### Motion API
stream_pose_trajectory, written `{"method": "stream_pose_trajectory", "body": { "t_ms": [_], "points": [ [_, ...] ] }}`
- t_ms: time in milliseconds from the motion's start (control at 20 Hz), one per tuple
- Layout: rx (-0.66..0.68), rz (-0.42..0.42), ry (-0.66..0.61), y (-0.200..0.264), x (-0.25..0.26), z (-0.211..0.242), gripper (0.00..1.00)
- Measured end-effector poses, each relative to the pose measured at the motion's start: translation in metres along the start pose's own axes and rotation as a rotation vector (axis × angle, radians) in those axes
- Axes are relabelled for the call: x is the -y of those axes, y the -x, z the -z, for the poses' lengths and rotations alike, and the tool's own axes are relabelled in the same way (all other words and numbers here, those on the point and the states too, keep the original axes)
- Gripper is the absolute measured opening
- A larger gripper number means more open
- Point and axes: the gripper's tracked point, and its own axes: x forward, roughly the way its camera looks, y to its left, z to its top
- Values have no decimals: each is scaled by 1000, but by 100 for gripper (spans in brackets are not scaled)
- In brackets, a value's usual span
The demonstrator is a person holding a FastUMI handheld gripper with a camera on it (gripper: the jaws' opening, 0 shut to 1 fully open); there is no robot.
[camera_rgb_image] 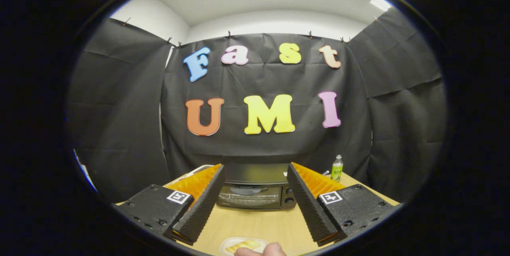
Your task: Open the toaster oven, put the food inside, and close the toaster oven door.
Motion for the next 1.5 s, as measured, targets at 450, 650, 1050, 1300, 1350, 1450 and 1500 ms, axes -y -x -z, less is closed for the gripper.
{"method": "stream_pose_trajectory", "body": {
  "t_ms": [450, 650, 1050, 1300, 1350, 1450, 1500],
  "points": [
    [-115, -57, 6, -138, -29, 61, 100],
    [-213, -46, 35, -193, -42, 105, 100],
    [-300, -17, 41, -252, -42, 171, 100],
    [-215, -43, 60, -254, -41, 172, 100],
    [-187, -49, 99, -252, -43, 174, 100],
    [-148, -46, 168, -250, -41, 177, 100],
    [-153, -38, 150, -248, -41, 180, 100]
  ]
}}
